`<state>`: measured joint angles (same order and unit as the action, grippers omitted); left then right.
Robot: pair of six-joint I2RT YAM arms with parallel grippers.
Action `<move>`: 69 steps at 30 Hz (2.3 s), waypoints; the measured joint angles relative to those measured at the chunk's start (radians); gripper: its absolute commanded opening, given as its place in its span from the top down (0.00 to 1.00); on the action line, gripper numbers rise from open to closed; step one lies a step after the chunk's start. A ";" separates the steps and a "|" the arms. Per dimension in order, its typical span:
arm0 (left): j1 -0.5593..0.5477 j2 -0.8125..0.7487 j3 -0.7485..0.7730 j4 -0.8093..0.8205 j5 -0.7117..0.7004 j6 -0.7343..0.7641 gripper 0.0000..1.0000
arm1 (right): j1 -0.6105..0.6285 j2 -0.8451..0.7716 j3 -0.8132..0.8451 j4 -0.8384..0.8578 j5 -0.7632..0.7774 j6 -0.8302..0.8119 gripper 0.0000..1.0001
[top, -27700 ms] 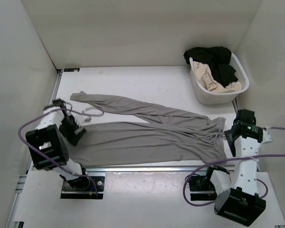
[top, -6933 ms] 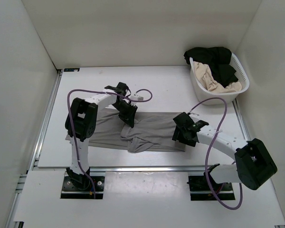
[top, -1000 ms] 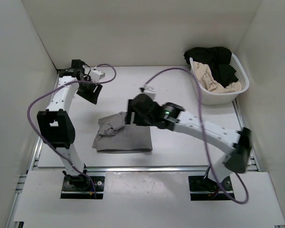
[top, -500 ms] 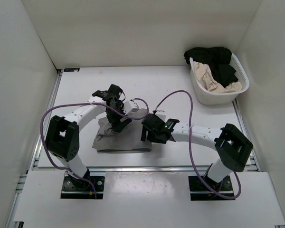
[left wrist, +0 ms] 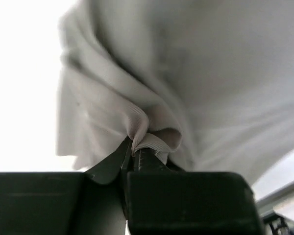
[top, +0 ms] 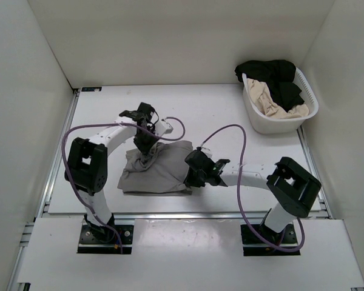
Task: Fold and stack the trousers
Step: Fold the trousers
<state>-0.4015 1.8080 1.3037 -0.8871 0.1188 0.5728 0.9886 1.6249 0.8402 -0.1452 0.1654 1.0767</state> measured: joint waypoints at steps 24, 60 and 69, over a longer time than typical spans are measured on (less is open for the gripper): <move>0.181 0.010 0.183 -0.031 0.085 0.003 0.43 | 0.026 -0.026 0.023 -0.097 -0.004 -0.019 0.96; 0.288 -0.099 -0.130 -0.046 0.116 -0.096 0.13 | -0.275 0.092 0.204 -0.139 -0.111 -0.253 0.22; 0.288 -0.017 -0.184 -0.035 0.118 -0.107 0.13 | -0.360 0.193 0.314 -0.114 -0.181 -0.270 0.74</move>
<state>-0.1135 1.7908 1.1198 -0.9226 0.2371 0.4660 0.6289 1.8175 1.1538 -0.2596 -0.0158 0.8070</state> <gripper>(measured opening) 0.873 0.263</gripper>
